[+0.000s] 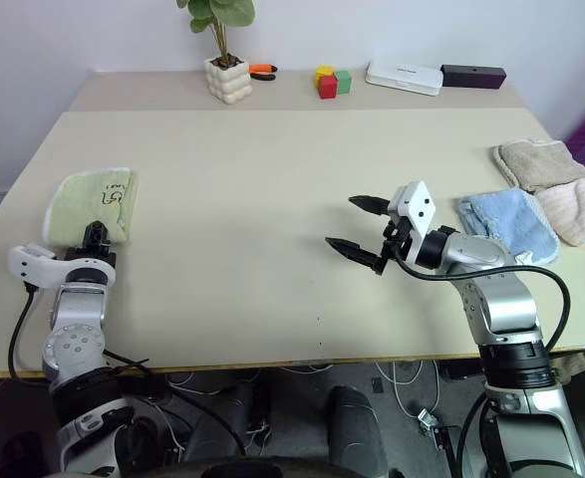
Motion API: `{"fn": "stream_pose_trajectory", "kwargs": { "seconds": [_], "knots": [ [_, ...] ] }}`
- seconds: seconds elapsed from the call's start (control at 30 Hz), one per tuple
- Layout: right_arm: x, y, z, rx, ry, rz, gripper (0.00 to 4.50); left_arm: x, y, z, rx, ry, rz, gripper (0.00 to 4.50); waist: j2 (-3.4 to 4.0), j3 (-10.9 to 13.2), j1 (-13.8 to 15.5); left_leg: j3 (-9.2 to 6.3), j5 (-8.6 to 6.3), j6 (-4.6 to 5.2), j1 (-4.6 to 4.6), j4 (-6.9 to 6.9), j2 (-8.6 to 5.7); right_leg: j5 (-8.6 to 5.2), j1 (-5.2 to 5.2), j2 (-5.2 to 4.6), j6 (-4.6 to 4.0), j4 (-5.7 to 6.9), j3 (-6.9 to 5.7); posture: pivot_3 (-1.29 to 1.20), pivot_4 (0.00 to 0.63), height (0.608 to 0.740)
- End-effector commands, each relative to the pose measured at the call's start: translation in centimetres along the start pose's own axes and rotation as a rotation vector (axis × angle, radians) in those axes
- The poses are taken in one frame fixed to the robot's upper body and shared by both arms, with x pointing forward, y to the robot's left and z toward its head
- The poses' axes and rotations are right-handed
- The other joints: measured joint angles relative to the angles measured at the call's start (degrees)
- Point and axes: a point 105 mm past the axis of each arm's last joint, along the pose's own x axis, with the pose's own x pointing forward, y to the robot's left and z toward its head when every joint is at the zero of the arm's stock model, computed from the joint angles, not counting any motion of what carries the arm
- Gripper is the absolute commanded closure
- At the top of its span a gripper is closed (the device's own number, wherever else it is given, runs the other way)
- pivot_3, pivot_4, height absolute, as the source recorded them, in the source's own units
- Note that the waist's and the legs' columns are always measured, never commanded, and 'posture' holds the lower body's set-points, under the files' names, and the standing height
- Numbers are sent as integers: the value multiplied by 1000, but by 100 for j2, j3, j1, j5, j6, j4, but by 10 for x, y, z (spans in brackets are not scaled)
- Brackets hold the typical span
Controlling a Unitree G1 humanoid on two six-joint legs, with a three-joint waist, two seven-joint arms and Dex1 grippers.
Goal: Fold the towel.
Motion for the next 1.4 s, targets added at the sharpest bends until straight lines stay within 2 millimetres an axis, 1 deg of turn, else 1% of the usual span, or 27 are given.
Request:
{"fn": "stream_pose_trajectory", "kwargs": {
  "seconds": [0.03,0.1,0.17,0.23,0.3,0.33,0.37,0.43,0.47,0.53,0.6,0.67,0.7,0.73,0.77,0.83,0.87,0.93,1.0,1.07,1.1,1.17,1.27,1.33,1.4],
  "knots": [
    [0,-5,10,-41,-36,-1,0,-9,2,-8,-56,28,22,39,1,0,-1,0,0,0,0,0,0,0,0,0,0,0,0,0,150,740],
    [1,-7,8,-42,-33,2,0,-24,4,-25,-142,93,64,39,5,-3,-5,1,-1,1,0,-1,0,0,0,0,0,-1,1,0,150,740],
    [1,-6,7,-41,-34,7,0,-40,1,-36,-159,152,68,39,6,-3,-2,2,-2,4,2,-1,1,0,2,-1,0,-3,5,0,150,740],
    [1,-7,5,-39,-34,10,0,-50,-3,-44,-155,209,56,39,9,-5,17,2,-2,5,3,-1,1,-1,4,-2,0,-3,7,0,150,740],
    [0,-8,3,-38,-30,7,0,-58,-4,-60,-125,309,62,39,16,-9,22,0,-2,3,16,-1,0,-2,14,-1,-2,-2,6,0,150,740],
    [1,-8,3,-39,-30,7,0,-62,-11,-71,-124,381,22,39,22,-13,22,-1,-9,-8,24,-1,0,-2,20,-2,-2,-3,6,0,150,740],
    [1,-9,3,-39,-30,7,0,-66,-21,-79,-115,434,-33,39,29,-17,26,-2,-11,-11,27,0,0,-2,18,-2,-2,-5,6,0,150,740],
    [-1,-10,4,-40,-30,3,0,-68,-44,-88,-61,493,-157,39,37,-18,61,-5,-13,-12,30,0,0,-4,8,-6,-3,-10,5,0,150,740],
    [-4,-12,4,-40,-28,-3,0,-67,-56,-92,-4,515,-220,39,36,-18,86,-6,-13,-12,28,0,-1,-4,6,-8,-3,-11,5,0,150,740],
    [-6,-16,5,-47,-27,-27,0,-58,-87,-90,172,510,-420,39,28,-12,167,-4,-14,-11,26,2,-3,-3,4,-9,-4,-12,5,0,150,740],
    [-11,-22,6,-62,-26,-57,0,-53,-115,-89,399,482,-620,39,25,-11,155,-3,-12,-14,9,6,-9,0,-12,-3,-8,-11,-4,0,150,740],
    [-16,-27,9,-67,-30,-80,0,-50,-134,-88,566,462,-790,39,27,-12,141,5,-12,-16,3,-2,-4,1,-12,1,-9,-12,-1,0,150,740],
    [-22,-32,9,-63,-28,-90,0,-51,-143,-91,609,459,-850,39,28,-12,134,11,-12,-17,-3,-9,-4,1,-11,1,-9,-12,1,0,150,740],
    [-23,-33,9,-69,-20,-98,0,-50,-151,-88,663,436,-932,39,33,-12,135,13,-11,-18,-9,-12,-3,1,-18,1,-9,-11,1,0,150,740],
    [-29,-36,8,-70,-10,-109,0,-52,-159,-92,709,426,-1002,39,34,-11,131,16,-9,-18,-12,-16,-4,1,-21,1,-8,-12,1,0,150,740],
    [-37,-38,9,-75,0,-129,0,-51,-167,-89,786,393,-1118,39,33,-11,134,19,2,-12,-16,-20,-4,2,-27,2,-7,-11,1,0,150,740],
    [-40,-38,11,-87,7,-142,0,-52,-165,-85,771,422,-1176,39,34,-11,132,25,6,-19,-17,-21,-3,2,-27,6,-6,-11,0,0,150,740],
    [-49,-32,17,-94,23,-153,0,-42,-145,-73,861,435,-1228,39,35,-10,113,26,5,-21,-19,-22,4,2,-32,12,-6,-10,0,0,150,740],
    [-58,-29,22,-93,36,-157,0,-33,-133,-68,923,444,-1242,39,41,-7,82,19,4,-22,-18,-29,11,1,-40,16,-7,-6,0,0,150,740],
    [-63,-26,25,-88,41,-161,0,-27,-129,-65,943,437,-1257,39,40,-6,77,14,4,-22,-18,-28,12,0,-40,15,-8,-6,0,0,150,740],
    [-66,-23,23,-86,54,-162,0,-27,-128,-64,947,435,-1290,39,38,-5,74,13,3,-22,-18,-25,13,0,-38,15,-9,-8,0,0,150,740],
    [-68,-17,20,-76,73,-165,0,-36,-129,-63,906,457,-1373,39,35,-5,96,9,-7,-31,-22,-19,18,0,-37,12,-9,-12,0,0,150,740],
    [-65,-18,23,-76,66,-166,0,-60,-129,-66,839,542,-1495,39,36,-4,83,11,-11,-26,-31,-14,32,0,-39,9,-9,-16,0,0,150,740],
    [-61,-19,26,-76,56,-158,0,-66,-127,-66,838,556,-1520,39,37,-4,37,11,-11,-23,-34,-12,32,0,-40,8,-9,-16,1,0,150,740],
    [-56,-19,27,-74,51,-136,0,-67,-125,-65,848,549,-1514,39,37,-4,15,10,-5,-14,-33,-12,34,0,-40,9,-9,-14,0,0,150,740]
  ]
}}
